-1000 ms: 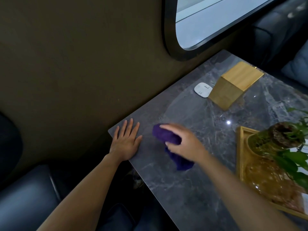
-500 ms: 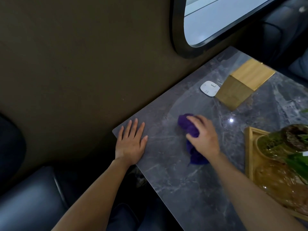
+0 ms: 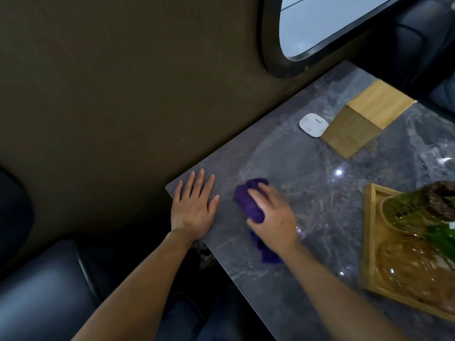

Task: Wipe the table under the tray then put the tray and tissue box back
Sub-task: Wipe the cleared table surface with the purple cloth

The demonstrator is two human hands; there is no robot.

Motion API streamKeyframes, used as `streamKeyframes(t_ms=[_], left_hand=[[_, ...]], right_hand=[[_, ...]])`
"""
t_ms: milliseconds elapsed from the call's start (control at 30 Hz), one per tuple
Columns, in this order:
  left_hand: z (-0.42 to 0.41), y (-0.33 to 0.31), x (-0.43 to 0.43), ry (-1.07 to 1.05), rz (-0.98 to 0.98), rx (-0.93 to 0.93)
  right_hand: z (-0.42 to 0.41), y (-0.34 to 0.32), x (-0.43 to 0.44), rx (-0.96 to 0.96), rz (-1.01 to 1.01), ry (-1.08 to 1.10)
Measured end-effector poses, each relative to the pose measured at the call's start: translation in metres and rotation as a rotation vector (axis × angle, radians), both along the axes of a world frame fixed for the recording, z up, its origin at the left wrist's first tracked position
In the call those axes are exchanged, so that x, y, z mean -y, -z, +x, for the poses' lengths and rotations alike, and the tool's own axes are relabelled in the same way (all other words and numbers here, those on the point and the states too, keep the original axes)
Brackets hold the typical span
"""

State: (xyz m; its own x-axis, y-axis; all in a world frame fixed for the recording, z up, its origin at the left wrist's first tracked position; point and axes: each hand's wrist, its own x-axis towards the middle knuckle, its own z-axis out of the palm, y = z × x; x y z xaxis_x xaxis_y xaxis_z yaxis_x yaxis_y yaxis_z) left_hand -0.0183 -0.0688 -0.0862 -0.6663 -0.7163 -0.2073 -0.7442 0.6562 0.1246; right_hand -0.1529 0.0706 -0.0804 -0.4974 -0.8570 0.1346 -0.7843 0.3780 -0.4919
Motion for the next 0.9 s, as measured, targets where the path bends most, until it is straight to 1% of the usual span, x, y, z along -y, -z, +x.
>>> streamKeyframes(t_ms=[100, 300, 400, 467, 600, 667, 733, 833, 900], left_hand=[[0.000, 0.000, 0.001, 0.006, 0.009, 0.014], [0.000, -0.002, -0.001, 0.018, 0.005, 0.021], [0.000, -0.004, -0.001, 0.014, 0.029, 0.012], [0.000, -0.006, -0.001, 0.013, 0.052, 0.023], [-0.001, -0.011, -0.002, 0.003, 0.074, 0.038], [-0.001, -0.011, -0.003, 0.001, 0.081, 0.048], [-0.003, -0.013, -0.003, -0.018, 0.100, 0.044], [-0.009, -0.020, -0.004, -0.058, 0.100, 0.033], [-0.013, -0.024, -0.014, -0.047, 0.049, -0.041]], right_hand=[[0.033, 0.001, -0.005, -0.001, -0.043, -0.152], [0.063, 0.005, -0.027, 0.028, -0.082, -0.343], [0.070, 0.006, -0.037, 0.043, -0.053, -0.438], [0.073, 0.004, -0.048, 0.104, -0.021, -0.484], [0.075, -0.007, -0.078, 0.289, 0.038, -0.556], [0.075, -0.016, -0.094, 0.412, 0.038, -0.506], [0.070, -0.021, -0.111, 0.493, 0.009, -0.384], [0.055, -0.025, -0.141, 0.457, -0.049, -0.171], [0.043, -0.028, -0.163, 0.431, -0.060, -0.012]])
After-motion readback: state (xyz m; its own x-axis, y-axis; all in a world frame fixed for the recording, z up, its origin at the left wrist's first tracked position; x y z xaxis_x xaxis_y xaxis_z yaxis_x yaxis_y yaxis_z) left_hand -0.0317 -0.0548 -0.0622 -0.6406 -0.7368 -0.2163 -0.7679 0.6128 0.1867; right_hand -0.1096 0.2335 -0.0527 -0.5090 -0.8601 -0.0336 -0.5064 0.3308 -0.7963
